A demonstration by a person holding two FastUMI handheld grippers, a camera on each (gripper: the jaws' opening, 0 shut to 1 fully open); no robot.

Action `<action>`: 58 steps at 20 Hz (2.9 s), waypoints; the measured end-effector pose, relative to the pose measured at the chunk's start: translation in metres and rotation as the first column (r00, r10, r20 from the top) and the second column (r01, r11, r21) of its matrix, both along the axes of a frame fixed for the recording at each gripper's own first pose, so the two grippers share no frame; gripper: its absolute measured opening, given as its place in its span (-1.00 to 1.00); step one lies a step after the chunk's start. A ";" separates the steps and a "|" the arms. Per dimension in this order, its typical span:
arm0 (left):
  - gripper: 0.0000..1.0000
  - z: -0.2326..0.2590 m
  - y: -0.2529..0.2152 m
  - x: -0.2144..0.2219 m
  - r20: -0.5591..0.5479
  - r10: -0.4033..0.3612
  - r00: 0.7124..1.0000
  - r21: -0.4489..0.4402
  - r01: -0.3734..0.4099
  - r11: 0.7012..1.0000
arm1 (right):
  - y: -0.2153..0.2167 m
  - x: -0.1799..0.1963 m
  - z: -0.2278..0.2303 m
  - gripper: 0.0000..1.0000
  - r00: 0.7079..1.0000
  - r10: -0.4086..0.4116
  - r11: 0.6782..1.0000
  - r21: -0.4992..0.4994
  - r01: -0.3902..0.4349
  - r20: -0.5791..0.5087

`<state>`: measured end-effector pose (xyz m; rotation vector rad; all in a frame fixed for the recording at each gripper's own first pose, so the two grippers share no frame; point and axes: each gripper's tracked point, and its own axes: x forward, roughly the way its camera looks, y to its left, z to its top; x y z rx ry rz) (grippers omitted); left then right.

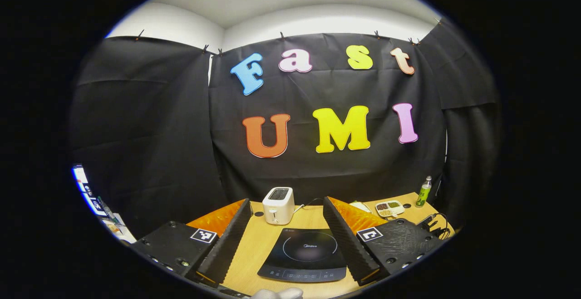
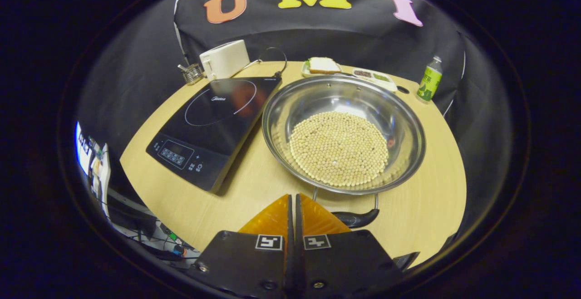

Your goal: First push the handle of the pot to place it horizontally, then grasp the pot with both hands and set it on the induction cooktop.

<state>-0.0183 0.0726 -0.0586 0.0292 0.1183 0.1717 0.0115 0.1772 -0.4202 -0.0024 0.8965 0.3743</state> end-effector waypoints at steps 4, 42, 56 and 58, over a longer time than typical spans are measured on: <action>0.92 -0.005 -0.004 0.003 -0.012 -0.006 1.000 0.001 0.006 1.000 | -0.015 -0.002 -0.002 -0.99 1.000 -0.020 1.000 -0.013 0.020 0.000; 0.92 -0.011 -0.062 0.038 -0.035 -0.003 0.999 -0.020 0.002 1.000 | -0.183 0.085 -0.018 -0.93 0.996 0.026 0.972 -0.236 -0.005 0.087; 0.93 -0.029 -0.089 0.061 -0.078 0.045 0.996 -0.003 -0.046 0.999 | -0.206 0.140 -0.023 -0.98 0.974 0.199 0.949 -0.268 -0.165 0.105; 0.92 -0.033 -0.094 0.065 -0.082 0.045 0.996 -0.002 -0.045 0.999 | -0.203 0.141 -0.027 -0.93 0.973 0.212 0.948 -0.263 -0.180 0.096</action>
